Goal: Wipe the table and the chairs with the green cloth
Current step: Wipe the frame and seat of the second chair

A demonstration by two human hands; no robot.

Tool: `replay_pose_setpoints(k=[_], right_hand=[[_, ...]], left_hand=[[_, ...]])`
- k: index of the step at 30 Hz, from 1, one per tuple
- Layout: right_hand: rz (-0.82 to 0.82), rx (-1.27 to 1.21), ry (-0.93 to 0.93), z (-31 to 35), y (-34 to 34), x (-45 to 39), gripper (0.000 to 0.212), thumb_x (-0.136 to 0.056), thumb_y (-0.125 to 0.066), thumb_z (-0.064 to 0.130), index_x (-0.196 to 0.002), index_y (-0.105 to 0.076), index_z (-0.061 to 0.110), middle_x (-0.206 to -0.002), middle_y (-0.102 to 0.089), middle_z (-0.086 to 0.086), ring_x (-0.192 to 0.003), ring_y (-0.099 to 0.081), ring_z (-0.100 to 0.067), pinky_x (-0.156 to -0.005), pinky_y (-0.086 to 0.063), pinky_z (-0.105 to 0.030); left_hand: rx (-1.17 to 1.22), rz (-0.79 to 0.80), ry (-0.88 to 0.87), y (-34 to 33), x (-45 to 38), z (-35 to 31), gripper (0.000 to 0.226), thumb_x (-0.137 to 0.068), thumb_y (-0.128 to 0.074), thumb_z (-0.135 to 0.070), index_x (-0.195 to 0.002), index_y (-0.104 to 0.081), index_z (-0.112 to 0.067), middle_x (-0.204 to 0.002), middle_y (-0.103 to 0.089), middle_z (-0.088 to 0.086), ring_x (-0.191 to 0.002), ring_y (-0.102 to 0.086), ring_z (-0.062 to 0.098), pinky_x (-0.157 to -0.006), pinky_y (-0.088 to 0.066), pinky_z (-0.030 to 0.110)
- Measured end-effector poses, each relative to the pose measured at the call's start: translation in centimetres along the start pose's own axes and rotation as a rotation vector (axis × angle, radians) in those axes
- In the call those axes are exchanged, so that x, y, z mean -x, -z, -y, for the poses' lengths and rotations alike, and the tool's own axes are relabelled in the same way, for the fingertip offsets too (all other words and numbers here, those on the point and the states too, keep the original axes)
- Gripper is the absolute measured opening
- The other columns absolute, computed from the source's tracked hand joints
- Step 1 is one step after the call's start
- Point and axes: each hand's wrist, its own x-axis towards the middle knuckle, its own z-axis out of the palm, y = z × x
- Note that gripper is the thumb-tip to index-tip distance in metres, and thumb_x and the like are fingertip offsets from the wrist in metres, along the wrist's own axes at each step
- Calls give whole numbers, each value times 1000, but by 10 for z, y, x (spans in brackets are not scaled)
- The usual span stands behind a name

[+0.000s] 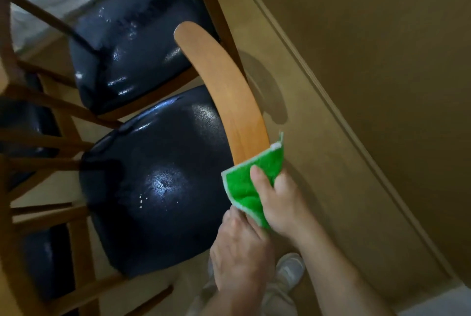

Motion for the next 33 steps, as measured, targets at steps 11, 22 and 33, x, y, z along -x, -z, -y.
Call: replay_pose_setpoints(k=[11, 22, 33], right_hand=[[-182, 347, 211, 100, 0, -127, 45, -98, -43, 48, -114, -56, 8, -112, -65, -15, -103, -59, -34, -72, -34, -30], [-142, 162, 92, 22, -8, 6, 90, -70, -75, 53, -144, -30, 27, -121, -58, 7, -104, -58, -11, -83, -44, -25], [-338, 508, 122, 75, -15, -65, 76, -68, -67, 71, -116, -46, 16, -109, -59, -5, -98, -59, -30, -69, -30, -30]], left_hand=[[-44, -12, 0, -1, 0, -1, 70, -69, 26, -70, -73, -34, -33, -74, -46, -12, -61, -47, 3, -55, -29, 21], [-7, 90, 52, 1, -1, 2, 40, -88, -11, -57, -87, -40, -29, -74, -39, -10, -88, -61, 21, -73, -41, 35], [-1, 41, -46, 12, 0, -6, 49, -83, 7, -61, -81, -32, -33, -83, -45, -10, -66, -44, 10, -65, -34, 30]])
